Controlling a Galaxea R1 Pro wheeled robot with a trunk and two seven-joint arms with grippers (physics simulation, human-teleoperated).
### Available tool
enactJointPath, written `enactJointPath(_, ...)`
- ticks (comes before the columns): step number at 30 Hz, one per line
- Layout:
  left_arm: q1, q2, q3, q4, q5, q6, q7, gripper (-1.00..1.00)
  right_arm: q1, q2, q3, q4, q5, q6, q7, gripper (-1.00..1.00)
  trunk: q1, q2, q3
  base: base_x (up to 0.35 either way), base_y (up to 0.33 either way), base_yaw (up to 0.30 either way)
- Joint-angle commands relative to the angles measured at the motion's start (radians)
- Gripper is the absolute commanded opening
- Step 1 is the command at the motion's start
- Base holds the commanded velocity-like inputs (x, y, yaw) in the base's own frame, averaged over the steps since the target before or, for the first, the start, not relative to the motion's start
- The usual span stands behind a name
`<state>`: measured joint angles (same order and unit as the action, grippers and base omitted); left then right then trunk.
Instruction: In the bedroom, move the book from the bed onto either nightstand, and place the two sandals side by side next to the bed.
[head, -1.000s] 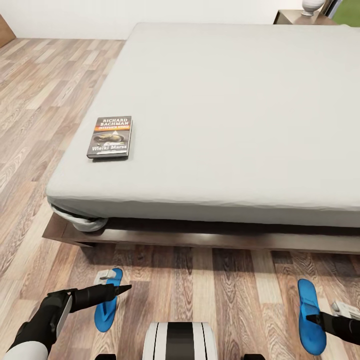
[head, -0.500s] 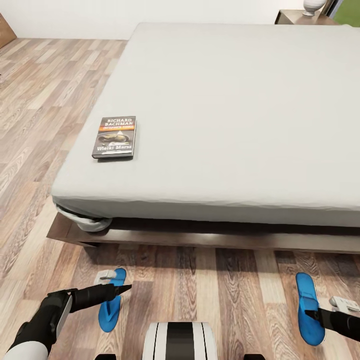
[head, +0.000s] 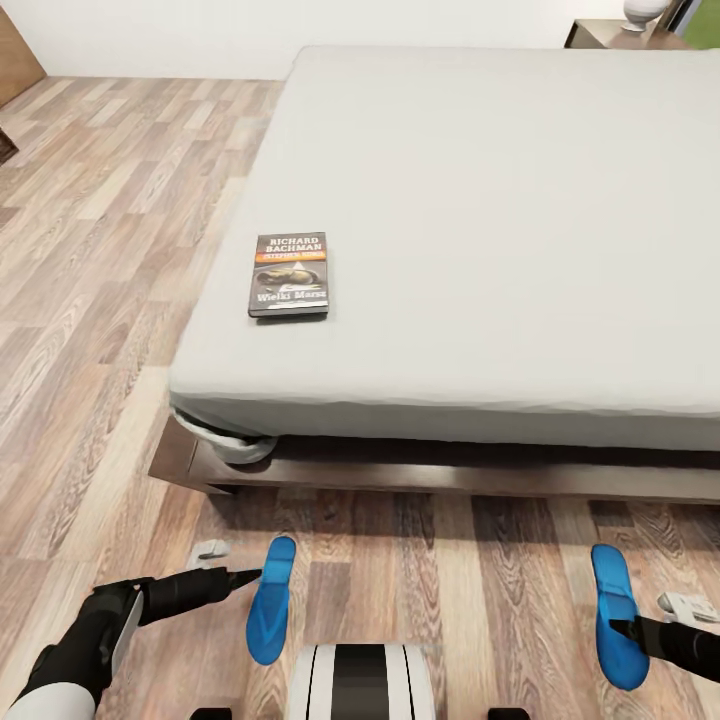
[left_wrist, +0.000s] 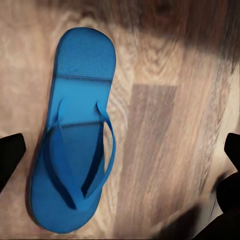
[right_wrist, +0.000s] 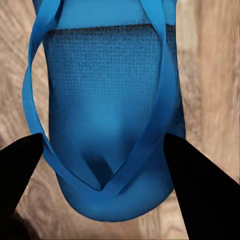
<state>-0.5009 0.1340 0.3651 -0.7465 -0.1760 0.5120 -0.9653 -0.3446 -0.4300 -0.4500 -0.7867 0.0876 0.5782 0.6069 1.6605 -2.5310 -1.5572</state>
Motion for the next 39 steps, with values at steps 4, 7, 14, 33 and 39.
enactJointPath(4,-0.001,-0.001,0.006,-0.001,-0.007,0.008,-0.008,1.0,-0.001,0.003,-0.003,-0.002,0.012,0.004,-0.001,-1.0,0.0,0.0,-0.001,0.0,0.325,0.0)
enactJointPath(7,-0.001,-0.001,0.006,-0.001,-0.007,0.008,-0.008,1.0,-0.001,0.016,-0.003,-0.002,0.04,-0.038,-0.194,-1.0,0.0,0.0,-0.001,0.0,0.325,0.0)
enactJointPath(14,-0.001,-0.001,0.005,-0.001,-0.007,0.008,-0.009,1.0,-0.001,0.065,-0.003,0.002,0.049,-0.105,-0.37,-1.0,0.0,0.0,-0.001,0.0,0.325,0.0)
enactJointPath(33,-0.001,-0.002,0.005,-0.001,-0.007,0.008,-0.008,1.0,-0.001,0.101,-0.005,0.006,0.047,-0.221,-0.381,-1.0,0.0,0.0,-0.001,0.0,0.325,0.0)
enactJointPath(39,-0.001,-0.002,0.005,-0.001,-0.007,0.008,-0.008,1.0,-0.001,0.116,-0.005,0.014,0.043,-0.319,-0.381,-1.0,0.0,0.0,-0.001,0.0,0.325,0.0)
